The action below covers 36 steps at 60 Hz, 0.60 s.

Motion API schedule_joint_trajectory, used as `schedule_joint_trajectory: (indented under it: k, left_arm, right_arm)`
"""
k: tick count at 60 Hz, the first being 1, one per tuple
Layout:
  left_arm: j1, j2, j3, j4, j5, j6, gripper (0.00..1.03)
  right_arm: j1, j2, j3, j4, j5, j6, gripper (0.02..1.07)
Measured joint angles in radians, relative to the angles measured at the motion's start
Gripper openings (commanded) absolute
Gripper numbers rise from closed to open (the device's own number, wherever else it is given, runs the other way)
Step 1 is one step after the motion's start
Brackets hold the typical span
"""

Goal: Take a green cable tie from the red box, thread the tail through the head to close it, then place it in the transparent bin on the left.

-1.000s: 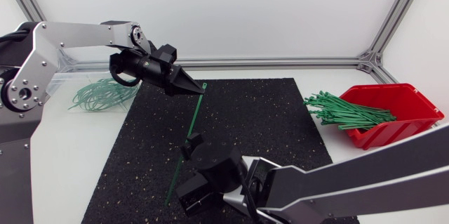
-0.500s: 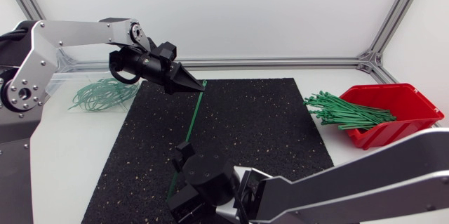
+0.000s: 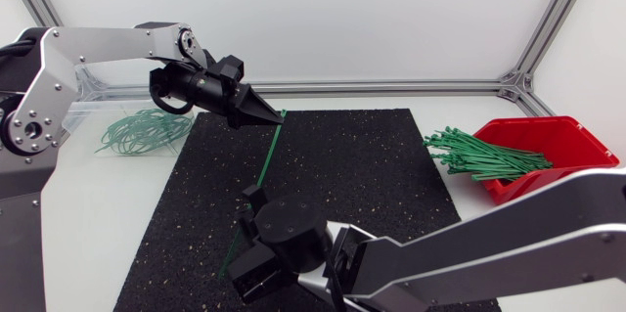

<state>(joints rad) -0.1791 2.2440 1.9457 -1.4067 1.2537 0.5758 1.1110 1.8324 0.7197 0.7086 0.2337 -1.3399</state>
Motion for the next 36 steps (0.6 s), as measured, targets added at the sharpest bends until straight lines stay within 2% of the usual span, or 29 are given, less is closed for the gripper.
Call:
schedule_joint_trajectory:
  k: [8,13,15,18,21,24,28,36]
  left_arm:
    - [0.007,0.0,0.006,-0.004,0.002,0.0,0.03]
    - [0.007,0.0,0.006,-0.007,0.003,0.0,0.03]
    - [0.007,0.0,0.006,-0.008,0.003,0.0,0.03]
    - [0.007,0.0,0.006,-0.01,0.003,0.0,0.03]
    - [0.007,0.0,0.006,-0.01,0.003,0.0,0.03]
    - [0.007,0.0,0.006,-0.01,0.003,0.0,0.03]
    - [0.007,0.0,0.006,-0.01,0.003,0.0,0.03]
    - [0.006,0.0,0.006,-0.01,0.003,0.0,0.03]
  right_arm:
    - [-0.014,-0.002,-0.002,0.007,-0.025,-0.026,0.36]
    - [-0.039,-0.002,-0.002,0.016,-0.03,-0.051,0.49]
    - [-0.049,-0.002,-0.004,0.022,-0.029,-0.058,0.6]
    - [-0.071,0.0,-0.011,0.03,-0.028,-0.078,0.7]
    - [-0.093,0.004,-0.026,0.051,-0.027,-0.105,0.86]
    - [-0.11,0.012,-0.05,0.109,-0.02,-0.143,0.88]
    - [-0.129,0.02,-0.103,0.233,-0.012,-0.208,0.99]
    - [-0.145,0.015,-0.159,0.265,-0.001,-0.263,1.02]
